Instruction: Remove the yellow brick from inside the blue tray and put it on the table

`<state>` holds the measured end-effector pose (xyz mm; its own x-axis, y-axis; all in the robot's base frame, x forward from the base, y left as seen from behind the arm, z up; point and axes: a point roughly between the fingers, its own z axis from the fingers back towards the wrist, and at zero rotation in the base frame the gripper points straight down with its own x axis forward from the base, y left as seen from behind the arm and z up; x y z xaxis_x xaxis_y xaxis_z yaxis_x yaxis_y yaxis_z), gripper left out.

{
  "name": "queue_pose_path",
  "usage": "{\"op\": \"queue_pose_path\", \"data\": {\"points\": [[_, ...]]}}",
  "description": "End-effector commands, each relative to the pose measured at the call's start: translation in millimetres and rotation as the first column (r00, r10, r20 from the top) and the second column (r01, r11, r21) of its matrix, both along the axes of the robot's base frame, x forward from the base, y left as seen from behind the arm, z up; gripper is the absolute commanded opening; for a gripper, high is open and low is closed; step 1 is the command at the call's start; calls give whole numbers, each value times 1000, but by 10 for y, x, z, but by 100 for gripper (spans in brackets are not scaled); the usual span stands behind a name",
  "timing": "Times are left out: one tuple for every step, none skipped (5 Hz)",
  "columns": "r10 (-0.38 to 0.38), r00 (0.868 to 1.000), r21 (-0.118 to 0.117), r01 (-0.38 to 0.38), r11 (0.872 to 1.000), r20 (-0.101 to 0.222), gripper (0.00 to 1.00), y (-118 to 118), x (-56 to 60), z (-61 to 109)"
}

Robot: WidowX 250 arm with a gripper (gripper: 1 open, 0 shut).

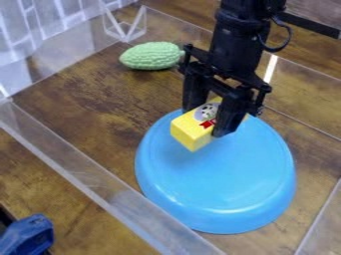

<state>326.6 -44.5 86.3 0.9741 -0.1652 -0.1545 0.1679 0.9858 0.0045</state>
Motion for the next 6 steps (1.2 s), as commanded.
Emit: {"op": "queue_pose_path", "data": {"points": [[-27,996,-2,27,1000,87,0,-44,7,282],[-43,995,5,42,999,91,0,-45,9,285],[-58,994,12,57,998,97,0,-47,10,297],[-75,992,20,73,997,105,0,-49,12,309],[-91,989,27,88,996,112,0,-52,14,318],[-99,988,33,96,995,120,0,-46,10,335]]}}
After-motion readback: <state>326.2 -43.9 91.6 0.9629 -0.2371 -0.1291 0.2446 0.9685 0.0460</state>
